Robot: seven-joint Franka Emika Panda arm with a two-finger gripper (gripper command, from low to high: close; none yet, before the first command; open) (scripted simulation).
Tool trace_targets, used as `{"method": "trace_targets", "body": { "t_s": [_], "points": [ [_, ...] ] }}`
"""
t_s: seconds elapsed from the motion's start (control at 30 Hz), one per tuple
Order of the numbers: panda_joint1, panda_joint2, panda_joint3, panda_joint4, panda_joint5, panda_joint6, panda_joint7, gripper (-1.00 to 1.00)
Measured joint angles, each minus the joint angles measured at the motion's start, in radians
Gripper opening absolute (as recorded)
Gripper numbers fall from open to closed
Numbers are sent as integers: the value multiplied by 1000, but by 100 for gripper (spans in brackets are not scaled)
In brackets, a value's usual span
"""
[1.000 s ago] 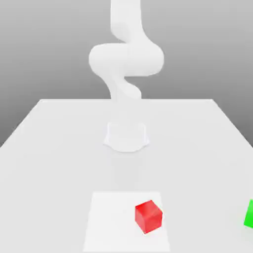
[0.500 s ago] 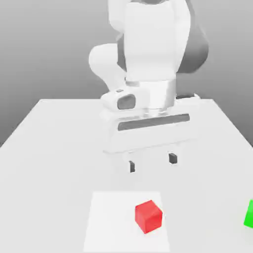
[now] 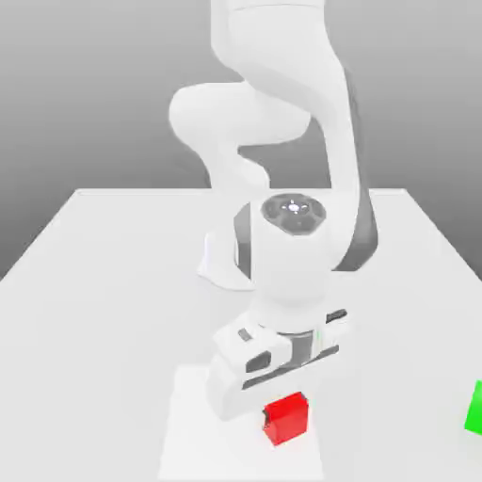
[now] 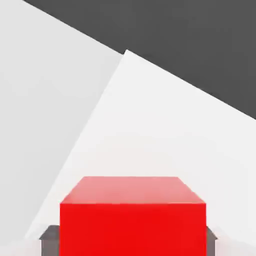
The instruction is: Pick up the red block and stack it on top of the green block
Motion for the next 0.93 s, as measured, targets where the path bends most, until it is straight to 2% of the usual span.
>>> {"method": "trace_targets", "body": {
  "t_s": [0.07, 0.27, 0.57, 0.7, 0.73, 0.93],
  "points": [
    [-2, -1, 1, 0, -1, -1, 0, -100],
    [10, -177, 6, -14, -18, -163, 4, -100],
    [220, -96, 224, 241, -100, -345, -109, -100],
    [302, 48, 244, 324, -176, -289, -103, -100],
    [313, 77, 235, 329, -190, -266, -95, 100],
    [318, 92, 231, 331, -198, -254, -91, 100]
  ]
}}
